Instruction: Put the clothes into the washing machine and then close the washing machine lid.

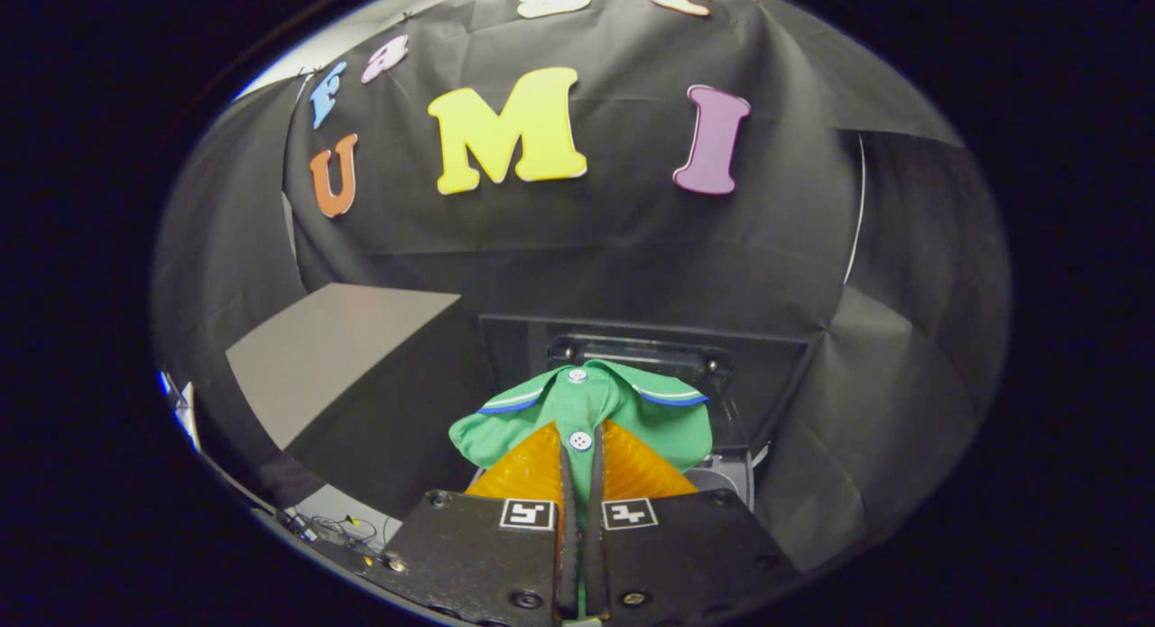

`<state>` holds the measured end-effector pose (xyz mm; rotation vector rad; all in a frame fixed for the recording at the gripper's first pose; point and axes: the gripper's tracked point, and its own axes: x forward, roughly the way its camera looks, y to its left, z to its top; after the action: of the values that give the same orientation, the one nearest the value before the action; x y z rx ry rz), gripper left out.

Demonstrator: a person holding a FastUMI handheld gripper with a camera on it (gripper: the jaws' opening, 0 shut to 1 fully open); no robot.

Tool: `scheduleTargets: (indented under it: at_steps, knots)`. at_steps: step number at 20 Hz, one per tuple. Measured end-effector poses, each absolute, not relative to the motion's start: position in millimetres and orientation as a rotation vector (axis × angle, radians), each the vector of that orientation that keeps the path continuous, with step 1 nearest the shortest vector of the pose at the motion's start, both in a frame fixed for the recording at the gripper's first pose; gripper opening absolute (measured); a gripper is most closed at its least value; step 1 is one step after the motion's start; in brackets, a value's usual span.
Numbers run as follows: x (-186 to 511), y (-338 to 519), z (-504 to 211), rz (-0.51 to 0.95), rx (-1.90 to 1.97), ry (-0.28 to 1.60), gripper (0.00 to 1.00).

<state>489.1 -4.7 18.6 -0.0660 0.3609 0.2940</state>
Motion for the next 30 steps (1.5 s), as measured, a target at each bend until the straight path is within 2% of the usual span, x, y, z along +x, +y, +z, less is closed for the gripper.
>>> scheduleTargets:
  at_steps: [12, 24, 30]
  knots:
    - [526, -18, -102, 0.276, -0.074, 0.582, 0.06]
    - [542, -8, -184, 0.253, -0.047, 0.793, 0.06]
    - [550, -15, -228, 0.164, 0.011, 0.935, 0.06]
